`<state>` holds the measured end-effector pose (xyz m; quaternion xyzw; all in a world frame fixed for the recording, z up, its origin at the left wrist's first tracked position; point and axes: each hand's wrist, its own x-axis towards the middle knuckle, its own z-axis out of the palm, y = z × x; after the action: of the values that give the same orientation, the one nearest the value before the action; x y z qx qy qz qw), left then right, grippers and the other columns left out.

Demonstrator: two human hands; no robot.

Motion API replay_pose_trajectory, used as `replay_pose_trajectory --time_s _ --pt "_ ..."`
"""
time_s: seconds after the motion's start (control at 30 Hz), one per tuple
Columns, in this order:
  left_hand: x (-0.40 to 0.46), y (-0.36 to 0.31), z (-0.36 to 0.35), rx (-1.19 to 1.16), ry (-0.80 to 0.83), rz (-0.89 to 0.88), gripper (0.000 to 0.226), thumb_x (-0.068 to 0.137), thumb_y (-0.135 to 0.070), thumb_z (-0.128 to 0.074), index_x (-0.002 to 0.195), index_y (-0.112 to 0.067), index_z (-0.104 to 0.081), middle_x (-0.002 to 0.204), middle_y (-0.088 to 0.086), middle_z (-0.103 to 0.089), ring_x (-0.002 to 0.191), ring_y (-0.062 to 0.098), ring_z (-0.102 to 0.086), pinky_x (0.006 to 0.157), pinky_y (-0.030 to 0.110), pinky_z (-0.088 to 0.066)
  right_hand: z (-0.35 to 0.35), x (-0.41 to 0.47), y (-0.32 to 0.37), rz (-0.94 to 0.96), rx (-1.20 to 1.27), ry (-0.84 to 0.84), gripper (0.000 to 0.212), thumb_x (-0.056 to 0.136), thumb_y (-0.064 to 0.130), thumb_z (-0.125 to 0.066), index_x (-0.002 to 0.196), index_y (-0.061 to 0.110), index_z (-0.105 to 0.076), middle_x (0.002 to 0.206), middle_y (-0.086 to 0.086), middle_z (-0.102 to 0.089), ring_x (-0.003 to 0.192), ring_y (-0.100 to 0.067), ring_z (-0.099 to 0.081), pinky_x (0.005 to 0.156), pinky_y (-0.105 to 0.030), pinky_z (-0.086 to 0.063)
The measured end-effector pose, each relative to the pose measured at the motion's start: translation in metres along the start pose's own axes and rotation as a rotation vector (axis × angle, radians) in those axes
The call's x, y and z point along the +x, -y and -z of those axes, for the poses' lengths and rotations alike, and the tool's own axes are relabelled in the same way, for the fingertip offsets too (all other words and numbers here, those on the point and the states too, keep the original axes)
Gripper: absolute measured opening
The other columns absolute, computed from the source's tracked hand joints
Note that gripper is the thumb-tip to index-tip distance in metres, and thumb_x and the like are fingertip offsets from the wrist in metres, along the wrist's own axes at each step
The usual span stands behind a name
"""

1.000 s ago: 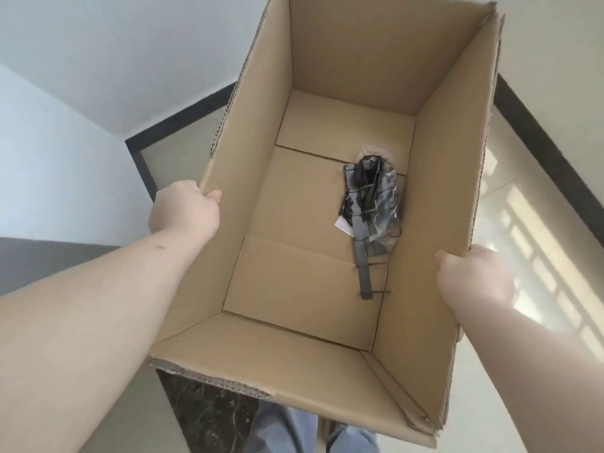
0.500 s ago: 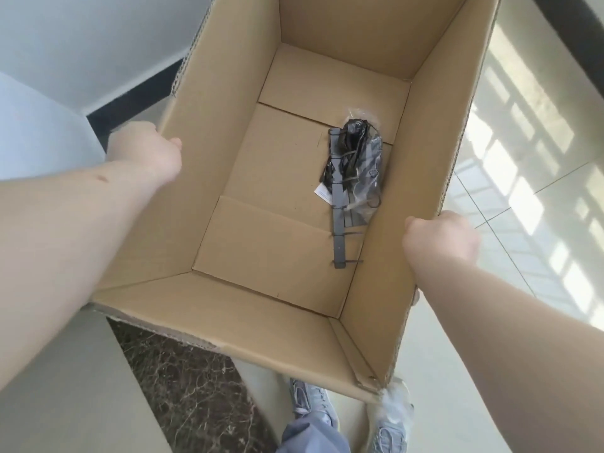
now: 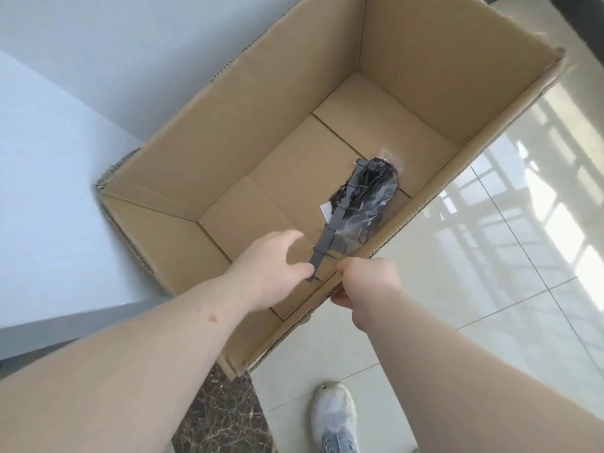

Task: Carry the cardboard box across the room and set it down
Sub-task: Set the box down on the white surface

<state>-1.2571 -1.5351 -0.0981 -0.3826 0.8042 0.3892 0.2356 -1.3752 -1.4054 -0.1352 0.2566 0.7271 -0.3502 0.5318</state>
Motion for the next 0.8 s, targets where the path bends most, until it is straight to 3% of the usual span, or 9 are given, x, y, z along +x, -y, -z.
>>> replay_pose_trajectory --time_s 0.07,0.13,0.23,0.3,0.4,0.5,0.6,0.67,0.8 --pt "-0.01 0.006 -0.015 -0.008 0.15 0.011 0.074 0.071 -0.046 -0.054 0.144 -0.031 -0.052 0.147 -0.001 -0.054 0.128 0.021 -0.052 0.102 0.033 -0.043 -0.012 0.0 0.002 -0.022 0.078 0.051 0.014 0.084 0.006 -0.071 0.096 0.0 -0.075 0.071 -0.015 -0.081 0.065 -0.035 -0.081 0.085 -0.049 -0.066" --pt "-0.019 0.016 -0.029 0.081 0.23 0.022 0.048 0.072 -0.038 -0.054 0.119 -0.032 -0.056 0.116 -0.001 -0.064 0.105 0.026 -0.062 0.086 0.04 -0.053 -0.019 0.002 0.008 0.014 0.072 0.08 0.008 0.088 0.01 -0.072 0.094 0.005 -0.072 0.064 -0.014 -0.079 0.058 -0.033 -0.08 0.08 -0.053 -0.068" --pt "-0.028 0.03 -0.048 0.399 0.138 0.036 0.017 0.087 -0.022 -0.056 0.1 -0.025 -0.045 0.097 0.003 -0.063 0.09 0.036 -0.065 0.064 0.039 -0.044 -0.013 0.012 0.019 -0.005 0.051 0.092 0.016 0.093 0.018 -0.068 0.102 0.004 -0.068 0.081 -0.018 -0.079 0.058 -0.032 -0.078 0.065 -0.045 -0.069" --pt "-0.03 0.032 -0.056 0.501 0.024 0.01 0.021 0.087 -0.006 -0.053 0.092 -0.022 -0.04 0.091 0.004 -0.063 0.085 0.037 -0.066 0.06 0.038 -0.037 -0.003 0.018 0.026 0.007 0.058 0.043 0.023 0.093 0.026 -0.072 0.104 0.006 -0.066 0.093 -0.016 -0.073 0.058 -0.031 -0.078 0.057 -0.04 -0.068" --pt "-0.029 0.038 -0.052 0.539 -0.05 -0.013 0.031 0.077 0.003 -0.051 0.09 -0.022 -0.037 0.087 0.003 -0.062 0.082 0.036 -0.067 0.059 0.037 -0.034 0.006 0.021 0.033 0.114 0.159 -0.068 0.035 0.088 0.029 -0.076 0.117 0.015 -0.066 0.103 -0.011 -0.074 0.056 -0.027 -0.08 0.072 -0.043 -0.068" --pt "-0.026 0.057 -0.028 0.581 -0.126 0.01 0.032 0.075 0.006 -0.048 0.09 -0.02 -0.037 0.079 0.004 -0.056 0.078 0.036 -0.066 0.059 0.037 -0.036 -0.01 0.013 0.038 0.148 0.223 0.03 0.034 0.091 0.021 -0.078 0.121 0.01 -0.064 0.088 -0.013 -0.079 0.058 -0.028 -0.08 0.08 -0.048 -0.068" --pt "-0.018 0.088 0.02 0.661 -0.202 0.107 0.032 0.073 0.009 -0.045 0.091 -0.017 -0.041 0.068 0.005 -0.046 0.066 0.034 -0.051 0.058 0.038 -0.038 -0.045 0.002 0.048 0.165 0.204 0.221 0.024 0.097 0.021 -0.079 0.11 0.004 -0.068 0.108 -0.02 -0.071 0.074 -0.031 -0.082 0.065 -0.04 -0.069" --pt "-0.015 0.106 0.052 0.698 -0.23 0.164 0.032 0.072 0.01 -0.044 0.09 -0.017 -0.044 0.066 0.005 -0.045 0.065 0.033 -0.051 0.056 0.038 -0.043 -0.063 -0.002 0.056 0.2 0.131 0.288 0.025 0.099 0.026 -0.077 0.107 0.005 -0.065 0.117 -0.023 -0.069 0.087 -0.034 -0.081 0.072 -0.043 -0.069" --pt "-0.015 0.116 0.066 0.728 -0.228 0.186 0.032 0.071 0.011 -0.043 0.087 -0.017 -0.047 0.067 0.005 -0.048 0.059 0.03 -0.05 0.052 0.035 -0.041 -0.087 -0.005 0.069 0.229 0.124 0.239 0.02 0.102 0.022 -0.072 0.109 0.005 -0.063 0.112 -0.02 -0.07 0.075 -0.028 -0.083 0.07 -0.041 -0.069"
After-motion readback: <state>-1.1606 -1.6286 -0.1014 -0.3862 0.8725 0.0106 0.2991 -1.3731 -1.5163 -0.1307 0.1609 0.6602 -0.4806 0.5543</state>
